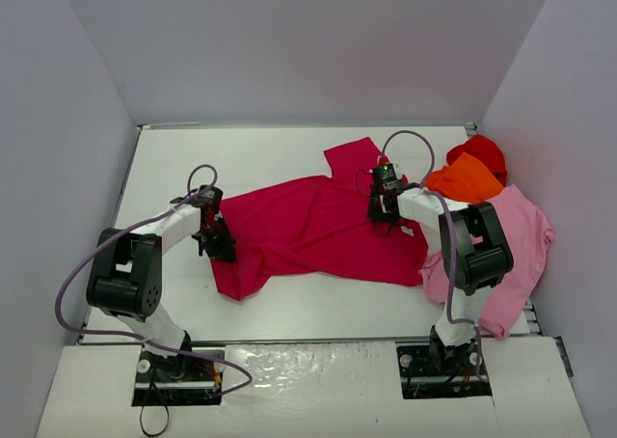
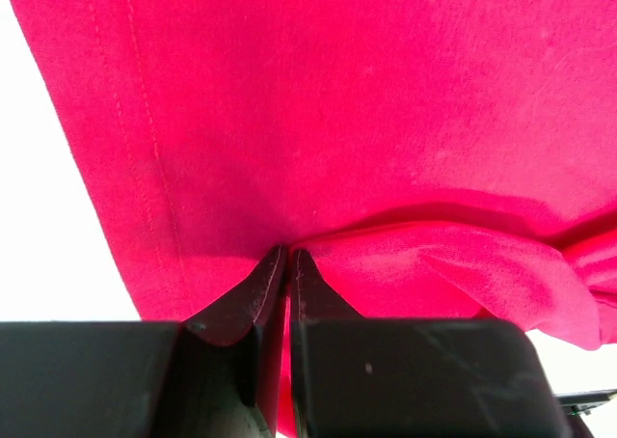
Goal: Fold and stack the t-shirts
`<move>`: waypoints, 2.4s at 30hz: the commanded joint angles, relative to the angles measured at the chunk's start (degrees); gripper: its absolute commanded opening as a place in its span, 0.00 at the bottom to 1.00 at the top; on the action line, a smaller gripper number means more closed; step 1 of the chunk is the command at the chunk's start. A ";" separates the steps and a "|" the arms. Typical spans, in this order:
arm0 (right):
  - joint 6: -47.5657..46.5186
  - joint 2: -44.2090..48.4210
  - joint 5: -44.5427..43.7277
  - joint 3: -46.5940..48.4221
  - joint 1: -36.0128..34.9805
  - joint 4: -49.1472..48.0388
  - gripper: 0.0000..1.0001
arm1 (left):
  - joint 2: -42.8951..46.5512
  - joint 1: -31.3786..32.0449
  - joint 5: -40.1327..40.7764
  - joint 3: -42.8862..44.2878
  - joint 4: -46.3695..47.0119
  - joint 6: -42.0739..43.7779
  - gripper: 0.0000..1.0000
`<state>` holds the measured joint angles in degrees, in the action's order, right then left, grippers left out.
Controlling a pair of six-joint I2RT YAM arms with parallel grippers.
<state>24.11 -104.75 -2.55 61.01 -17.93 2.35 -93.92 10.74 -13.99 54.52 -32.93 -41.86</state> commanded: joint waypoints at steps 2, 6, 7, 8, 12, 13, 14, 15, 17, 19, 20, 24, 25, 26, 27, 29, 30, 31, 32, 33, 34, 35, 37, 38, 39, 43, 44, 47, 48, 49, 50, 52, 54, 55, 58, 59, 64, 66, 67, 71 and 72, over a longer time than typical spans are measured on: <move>-0.38 -1.42 1.23 -1.77 -0.09 3.01 0.00 | 3.66 -0.55 4.24 9.18 -9.00 4.84 0.00; -0.73 -1.60 1.09 -1.92 -0.23 2.98 0.00 | 3.30 -1.43 11.92 20.92 -19.70 8.11 0.00; -0.78 -1.60 1.03 -1.98 -0.28 2.99 0.00 | 2.63 -1.91 14.13 23.94 -22.57 9.03 0.00; -0.88 -1.60 0.98 -2.03 -0.33 2.94 0.00 | 1.64 -2.36 16.17 26.52 -25.45 9.83 0.00; -0.99 -1.69 0.66 -2.04 -0.52 2.92 0.00 | -2.27 -4.65 17.71 36.35 -31.05 13.64 0.00; -1.00 -1.69 0.49 -2.04 -0.52 2.92 0.00 | -3.42 -5.20 17.56 38.07 -32.11 14.30 0.00; -1.03 -1.62 0.37 -2.10 -0.52 2.92 0.00 | -4.68 -5.67 17.47 39.34 -33.10 14.91 0.00; -1.08 -1.53 0.28 -2.20 -0.52 2.92 0.00 | -5.97 -6.10 17.43 40.41 -34.06 15.49 0.00; -1.17 -1.36 -0.15 -2.45 -0.52 2.92 0.00 | -7.84 -6.82 17.65 42.05 -35.05 16.69 0.00; -1.20 -1.33 -0.35 -2.53 -0.52 2.92 0.00 | -8.79 -6.99 17.63 42.79 -35.59 17.28 0.00; -1.24 -1.33 -0.35 -2.61 -0.52 2.92 0.00 | -9.55 -7.03 17.55 43.35 -36.07 17.60 0.00; -1.26 -1.67 -0.39 -2.62 -0.52 2.96 0.00 | -9.37 -7.05 15.49 41.84 -34.70 17.87 0.00; -1.26 -1.91 -0.43 -2.57 -0.52 3.00 0.00 | -8.74 -7.05 14.58 40.83 -33.83 17.87 0.00; -1.21 -2.00 -0.50 -2.51 -0.52 2.96 0.00 | -8.27 -7.05 14.17 40.46 -33.38 17.81 0.00; -1.17 -2.10 -0.57 -2.48 -0.55 2.95 0.00 | -7.88 -7.05 13.99 40.10 -33.08 17.78 0.00; -1.11 -2.07 -0.76 -2.51 -0.70 2.87 0.00 | -7.14 -7.05 13.99 39.33 -32.65 17.78 0.00; -1.02 -1.70 -0.86 -2.55 -0.84 2.63 0.00 | -6.66 -7.05 13.99 39.13 -32.36 17.78 0.00; -1.00 -0.37 -1.65 -2.77 -1.49 2.27 0.00 | -6.33 -7.05 13.99 38.98 -32.24 17.83 0.00; -1.21 1.18 -3.12 -3.06 -2.25 1.73 0.00 | -5.97 -7.09 13.99 38.84 -32.20 17.86 0.00; -1.58 2.90 -4.79 -3.29 -3.00 1.20 0.00 | -5.53 -7.12 13.99 38.68 -32.12 17.88 0.00; -1.76 5.16 -5.81 -3.35 -3.89 1.02 0.00 | -5.11 -7.06 13.99 38.50 -31.88 17.94 0.00; -1.79 8.09 -8.04 -3.28 -4.41 1.06 0.00 | -4.82 -7.05 13.99 38.10 -31.70 17.81 0.00; -1.34 11.59 -8.21 -3.34 -4.55 1.83 0.00 | -4.10 -7.05 12.57 37.58 -31.00 17.55 0.00; -1.02 12.75 -8.18 -3.42 -4.57 2.25 0.00 | -3.93 -7.05 12.09 37.21 -30.70 17.46 0.00; -0.70 13.72 -7.40 -3.66 -4.57 2.85 0.00 | -3.82 -7.08 11.62 36.82 -30.32 17.37 0.00; 0.59 17.05 -5.99 -5.48 -4.74 5.56 0.19 | -3.54 -7.05 10.03 35.34 -28.94 16.98 0.00; 0.86 17.86 -6.50 -6.17 -4.74 6.02 0.31 | -3.45 -7.05 9.82 34.93 -28.57 16.89 0.00; 1.80 20.43 -8.41 -7.82 -4.57 8.68 0.46 | -3.28 -7.05 9.25 34.69 -28.16 17.07 0.00; 2.54 20.61 -8.87 -8.49 -4.57 10.39 0.47 | -3.21 -7.05 9.10 34.83 -28.52 17.22 0.00; 2.97 20.69 -9.24 -9.02 -4.57 11.24 0.47 | -3.19 -7.11 9.18 35.25 -28.81 17.53 0.00; 3.36 20.77 -9.00 -10.10 -4.57 11.85 0.47 | -3.10 -7.09 9.51 35.61 -29.40 17.82 0.00; 4.04 21.02 -8.09 -12.18 -4.59 12.11 0.46 | -2.92 -7.05 10.11 36.41 -30.31 18.50 0.00; 5.54 21.41 -7.04 -15.01 -4.84 11.58 0.45 | -2.74 -7.05 11.02 37.15 -31.02 18.86 0.00; 5.81 21.33 -6.99 -15.87 -4.93 11.32 0.44 | -2.65 -7.05 11.15 37.67 -31.32 19.03 0.00; 5.90 20.43 -8.05 -17.08 -5.02 10.58 0.42 | -2.49 -7.06 11.31 38.91 -31.94 19.36 0.00; 5.52 19.43 -8.52 -17.24 -5.09 9.97 0.41 | -2.49 -7.14 11.01 38.99 -32.02 19.36 0.00; 3.91 13.21 -9.42 -16.59 -4.70 8.88 0.00 | -2.40 -7.12 10.21 39.20 -32.15 19.42 0.00; 3.46 11.56 -10.98 -16.42 -4.46 8.92 0.00 | -2.21 -7.05 10.57 39.06 -32.30 19.84 0.00; 3.34 11.39 -11.65 -16.31 -4.38 9.00 0.00 | -2.13 -7.05 10.97 38.99 -32.38 19.99 0.00; 3.00 11.80 -15.28 -15.10 -3.08 10.43 0.00 | -2.10 -7.10 12.05 38.91 -32.72 20.85 0.00; 3.02 11.84 -15.77 -14.77 -2.27 10.92 0.00 | -2.14 -7.06 12.23 39.00 -32.73 21.03 0.00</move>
<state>27.94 -90.64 -12.37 46.23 -22.83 10.19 -100.05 3.99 -3.87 90.41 -64.15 -22.77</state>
